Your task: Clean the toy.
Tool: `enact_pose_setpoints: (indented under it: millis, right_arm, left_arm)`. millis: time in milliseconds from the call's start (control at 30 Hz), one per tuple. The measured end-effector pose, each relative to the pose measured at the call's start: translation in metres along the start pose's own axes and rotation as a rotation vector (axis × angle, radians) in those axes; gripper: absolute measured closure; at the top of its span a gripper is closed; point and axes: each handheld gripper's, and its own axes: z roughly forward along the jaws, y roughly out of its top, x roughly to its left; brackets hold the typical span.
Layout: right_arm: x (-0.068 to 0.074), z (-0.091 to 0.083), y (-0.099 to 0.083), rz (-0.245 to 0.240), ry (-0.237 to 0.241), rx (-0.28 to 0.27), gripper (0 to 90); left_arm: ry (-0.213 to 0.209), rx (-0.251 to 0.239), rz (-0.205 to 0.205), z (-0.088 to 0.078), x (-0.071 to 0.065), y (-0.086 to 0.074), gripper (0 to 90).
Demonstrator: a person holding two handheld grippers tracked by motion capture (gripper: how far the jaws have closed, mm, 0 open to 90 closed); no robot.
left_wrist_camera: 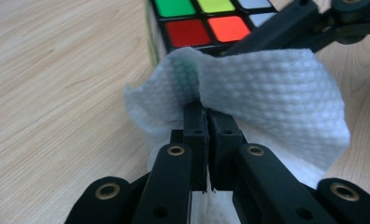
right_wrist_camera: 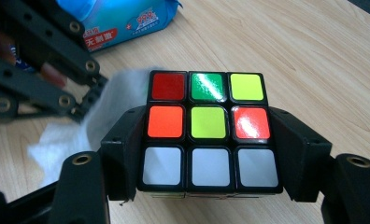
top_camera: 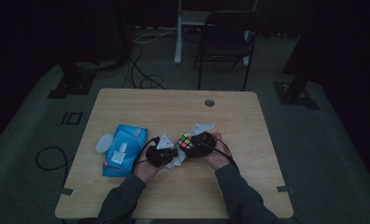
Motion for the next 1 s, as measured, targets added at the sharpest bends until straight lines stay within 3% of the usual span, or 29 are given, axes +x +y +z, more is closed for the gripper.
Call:
enact_pose_setpoints:
  millis: [300, 633, 1000]
  right_arm:
    - [-0.002, 0.002, 0.0, 0.035, -0.015, -0.006, 34.3]
    - [-0.004, 0.001, -0.002, 0.064, -0.024, -0.006, 34.3]
    - [-0.003, 0.001, -0.003, 0.059, -0.019, -0.004, 34.3]
  left_arm:
    - [-0.021, 0.0, 0.028, 0.007, -0.013, 0.005, 88.1]
    - [-0.063, -0.038, 0.05, 0.01, -0.028, 0.01, 88.1]
    - [-0.049, -0.039, 0.047, 0.006, -0.023, 0.008, 88.1]
